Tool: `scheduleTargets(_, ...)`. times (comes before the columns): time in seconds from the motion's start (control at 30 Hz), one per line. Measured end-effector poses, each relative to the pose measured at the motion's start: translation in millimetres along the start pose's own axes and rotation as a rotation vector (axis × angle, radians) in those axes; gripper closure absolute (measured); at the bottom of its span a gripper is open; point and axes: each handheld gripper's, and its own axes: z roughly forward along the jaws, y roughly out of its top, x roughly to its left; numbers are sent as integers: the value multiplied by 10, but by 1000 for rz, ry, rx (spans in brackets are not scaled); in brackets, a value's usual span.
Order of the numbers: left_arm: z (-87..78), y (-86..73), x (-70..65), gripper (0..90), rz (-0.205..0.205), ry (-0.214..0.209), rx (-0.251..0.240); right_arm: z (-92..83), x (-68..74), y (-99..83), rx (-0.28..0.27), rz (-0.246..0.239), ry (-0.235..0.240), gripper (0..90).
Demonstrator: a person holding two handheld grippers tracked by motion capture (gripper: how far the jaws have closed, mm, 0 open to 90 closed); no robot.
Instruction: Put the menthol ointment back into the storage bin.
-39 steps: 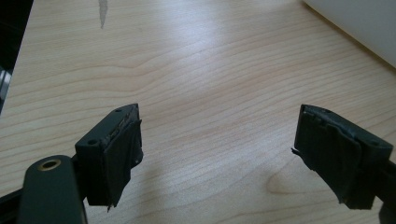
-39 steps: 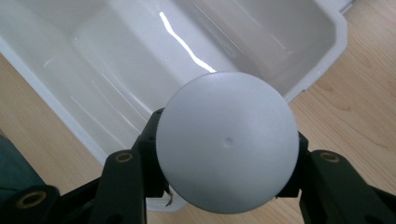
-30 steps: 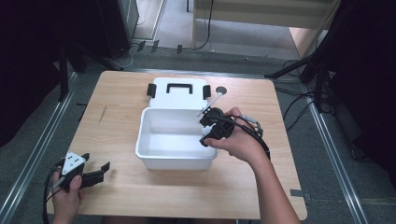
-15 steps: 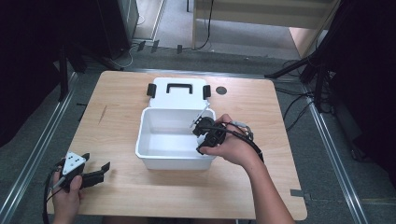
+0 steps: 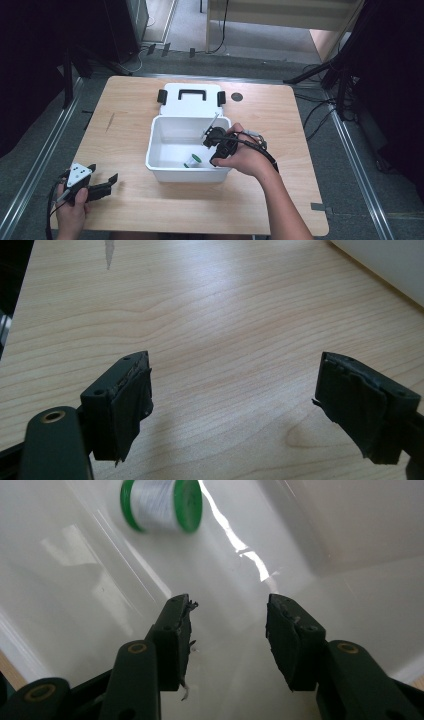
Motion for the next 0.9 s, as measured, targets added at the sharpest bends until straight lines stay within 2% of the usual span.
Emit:
scheduleTargets(0.47, 1, 1, 0, 160, 0, -1, 3, -71, -37, -3, -7, 14, 12, 582)
scheduleTargets(0.7, 4, 1, -1, 161, -3, -1, 1, -203, -30, 20, -27, 11, 15, 587)
scheduleTargets(0.9, 3, 1, 2, 161, -1, -1, 0, -415, -22, 32, -52, 11, 7, 588)
